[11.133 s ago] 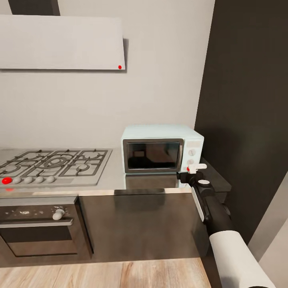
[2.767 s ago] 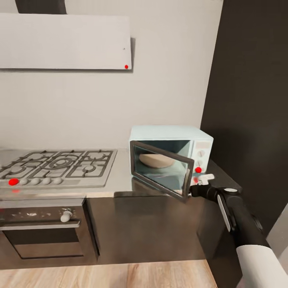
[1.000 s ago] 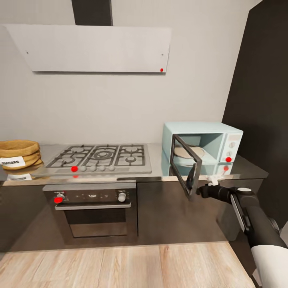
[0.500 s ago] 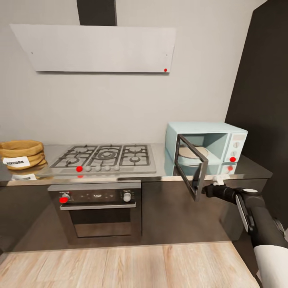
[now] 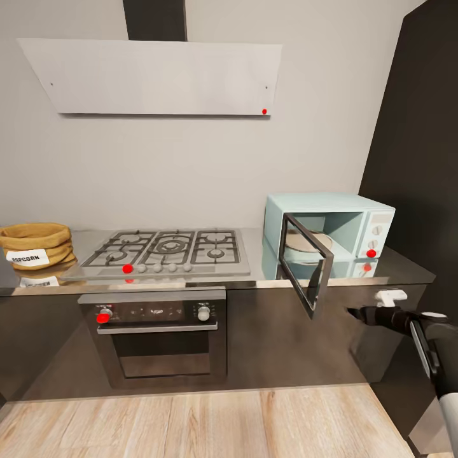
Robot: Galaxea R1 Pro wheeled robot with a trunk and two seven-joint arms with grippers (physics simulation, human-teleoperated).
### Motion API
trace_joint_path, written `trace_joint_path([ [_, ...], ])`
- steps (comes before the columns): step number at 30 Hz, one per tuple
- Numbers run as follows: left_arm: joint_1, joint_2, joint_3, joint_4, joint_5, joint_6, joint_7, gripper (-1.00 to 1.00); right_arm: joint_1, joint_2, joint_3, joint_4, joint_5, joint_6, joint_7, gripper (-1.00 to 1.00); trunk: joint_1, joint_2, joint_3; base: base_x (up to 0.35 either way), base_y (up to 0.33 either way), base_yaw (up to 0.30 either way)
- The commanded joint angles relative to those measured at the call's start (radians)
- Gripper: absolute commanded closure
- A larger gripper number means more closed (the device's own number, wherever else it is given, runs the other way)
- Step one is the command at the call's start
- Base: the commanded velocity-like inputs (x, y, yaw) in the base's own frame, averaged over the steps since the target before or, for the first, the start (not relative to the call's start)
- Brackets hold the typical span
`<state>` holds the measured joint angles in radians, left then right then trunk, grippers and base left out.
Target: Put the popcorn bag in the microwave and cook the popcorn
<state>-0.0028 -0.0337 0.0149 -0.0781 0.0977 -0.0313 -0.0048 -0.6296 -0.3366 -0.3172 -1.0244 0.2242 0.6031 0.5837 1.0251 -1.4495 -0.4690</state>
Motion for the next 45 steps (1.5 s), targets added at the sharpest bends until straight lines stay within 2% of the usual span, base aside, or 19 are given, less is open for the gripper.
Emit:
trace_joint_path([
  [1,0.000,0.000,0.001,0.001,0.010,-0.002,-0.001,-1.00,-0.001,-0.002,-0.003,0.035,0.011,0.003,-0.014,-1.00,0.000,-0.001,-0.001,0.000,0.000,0.000],
  [5,0.000,0.000,0.003,0.001,0.010,-0.002,0.000,-1.00,-0.001,0.002,-0.001,0.230,0.012,-0.003,-0.082,-1.00,0.000,-0.001,-0.001,0.000,0.000,0.000],
  [6,0.000,0.000,0.003,0.001,0.011,-0.003,0.000,-1.00,-0.001,0.007,0.000,0.322,0.013,-0.006,-0.107,-1.00,0.000,-0.001,-0.001,0.000,0.000,0.000],
  [11,0.000,0.000,0.005,0.001,0.011,-0.002,0.000,-1.00,-0.001,0.011,0.004,0.581,0.021,-0.012,-0.143,-1.00,0.000,-0.001,-0.001,0.000,0.000,0.000],
  [12,0.000,0.000,0.005,0.001,0.012,-0.002,0.000,-1.00,-0.001,0.011,0.006,0.669,0.030,-0.035,-0.146,-1.00,0.000,-0.001,-0.001,0.000,0.000,0.000],
  [14,0.000,0.000,0.005,0.001,0.012,-0.002,0.000,-1.00,-0.001,0.013,0.007,0.846,0.069,-0.131,-0.150,-1.00,0.000,-0.001,-0.001,0.000,0.000,0.000],
  [15,0.000,0.000,0.005,0.001,0.012,-0.002,0.000,-1.00,0.001,0.015,0.007,0.951,0.101,-0.210,-0.161,-1.00,0.000,-0.001,-0.001,0.000,0.000,0.000],
  [17,0.000,0.001,0.004,0.001,0.012,-0.002,-0.001,-1.00,0.002,0.041,0.007,1.028,0.136,-0.318,-0.215,-1.00,0.000,-0.001,-0.001,0.000,0.000,0.000],
  [19,0.000,0.001,0.004,0.002,0.011,-0.003,-0.002,-1.00,0.043,0.071,0.007,1.045,0.144,-0.348,-0.258,-1.00,0.000,-0.001,-0.001,0.000,0.000,0.000],
  [20,0.000,0.001,0.004,0.002,0.011,-0.002,-0.003,-1.00,0.102,0.093,0.007,1.051,0.149,-0.363,-0.289,-1.00,0.000,-0.001,-0.001,0.000,0.000,0.000],
  [21,0.000,0.001,0.003,0.002,0.011,-0.002,-0.005,-1.00,0.187,0.119,0.007,1.054,0.150,-0.404,-0.324,-1.00,0.000,-0.001,-0.001,0.000,0.000,0.000],
  [24,0.000,0.002,0.003,0.003,0.012,-0.002,-0.005,-1.00,0.323,0.176,0.005,1.057,0.146,-0.563,-0.384,-1.00,0.000,-0.001,-0.001,0.000,0.000,0.000],
  [27,0.000,0.003,0.004,0.003,0.014,-0.002,-0.002,-1.00,0.448,0.208,0.000,1.058,0.140,-0.646,-0.417,-1.00,0.000,-0.001,-0.001,0.000,0.000,0.000],
  [30,0.000,0.004,0.005,0.003,0.014,-0.002,0.001,-1.00,0.485,0.222,-0.001,1.058,0.136,-0.666,-0.424,-1.00,0.000,-0.001,-0.001,0.000,0.000,0.046],
  [42,0.000,0.002,0.005,0.004,0.016,-0.002,0.004,-1.00,0.493,0.232,0.000,1.058,0.142,-0.664,-0.426,-1.00,0.000,-0.001,-0.001,0.000,0.000,0.256],
  [45,0.000,0.003,0.005,0.004,0.017,-0.002,0.003,-1.00,0.493,0.254,0.000,1.058,0.142,-0.659,-0.442,-1.00,0.000,-0.001,-0.001,0.000,0.000,0.296],
])
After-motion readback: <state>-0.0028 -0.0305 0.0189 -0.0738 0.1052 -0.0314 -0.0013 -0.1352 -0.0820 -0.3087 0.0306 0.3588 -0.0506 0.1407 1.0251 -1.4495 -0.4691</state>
